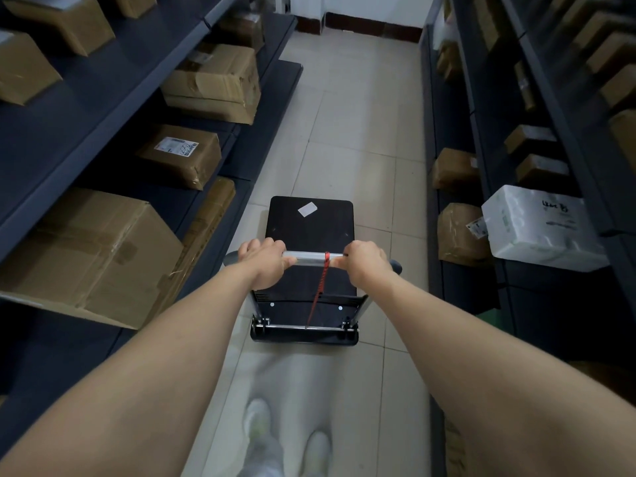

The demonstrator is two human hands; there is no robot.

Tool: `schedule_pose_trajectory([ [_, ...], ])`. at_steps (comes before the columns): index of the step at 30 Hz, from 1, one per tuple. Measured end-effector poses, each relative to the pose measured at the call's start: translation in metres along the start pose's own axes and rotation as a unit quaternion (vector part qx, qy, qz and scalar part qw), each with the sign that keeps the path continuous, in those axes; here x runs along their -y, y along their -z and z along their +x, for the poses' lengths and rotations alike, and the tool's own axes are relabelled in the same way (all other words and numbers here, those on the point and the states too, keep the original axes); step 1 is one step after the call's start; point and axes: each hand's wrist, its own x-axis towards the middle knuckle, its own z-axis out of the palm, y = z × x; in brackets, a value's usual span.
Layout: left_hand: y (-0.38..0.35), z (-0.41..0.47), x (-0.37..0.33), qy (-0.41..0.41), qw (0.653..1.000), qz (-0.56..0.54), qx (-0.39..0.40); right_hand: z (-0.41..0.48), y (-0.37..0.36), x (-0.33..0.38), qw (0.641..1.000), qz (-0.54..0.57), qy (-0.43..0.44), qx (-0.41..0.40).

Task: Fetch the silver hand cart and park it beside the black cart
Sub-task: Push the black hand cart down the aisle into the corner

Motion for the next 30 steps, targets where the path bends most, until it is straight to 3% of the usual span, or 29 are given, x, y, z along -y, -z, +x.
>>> schedule_pose_trajectory([
  [30,0.077,0.116,0.066,-0.06,0.998,0.013,0.028,0.102,0.044,0.074,0.998,0.042,-0.051,-0.024],
])
